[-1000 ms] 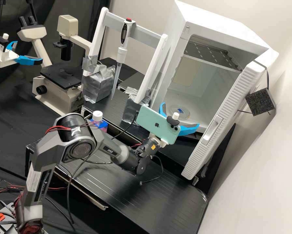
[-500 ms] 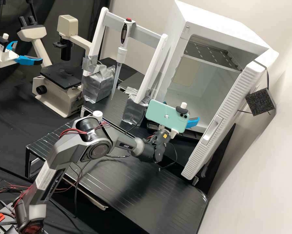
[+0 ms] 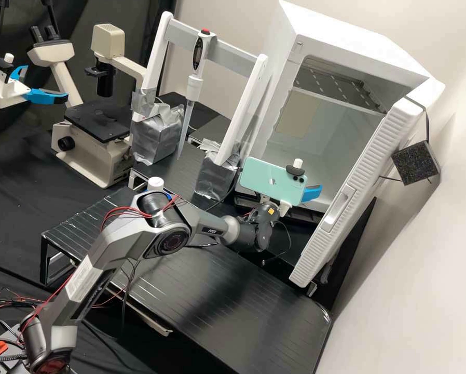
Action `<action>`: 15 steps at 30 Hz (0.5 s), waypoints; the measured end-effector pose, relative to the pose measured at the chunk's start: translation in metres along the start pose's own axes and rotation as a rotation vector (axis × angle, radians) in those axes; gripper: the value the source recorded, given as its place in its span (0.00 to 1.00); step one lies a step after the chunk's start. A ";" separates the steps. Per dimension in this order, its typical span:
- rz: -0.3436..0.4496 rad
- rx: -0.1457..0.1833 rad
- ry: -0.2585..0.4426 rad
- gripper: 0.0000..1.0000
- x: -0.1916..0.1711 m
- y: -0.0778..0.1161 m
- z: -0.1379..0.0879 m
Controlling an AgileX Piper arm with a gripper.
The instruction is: Move the petri dish to the microscope
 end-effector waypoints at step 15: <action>-0.021 -0.020 -0.033 1.00 0.015 -0.005 0.005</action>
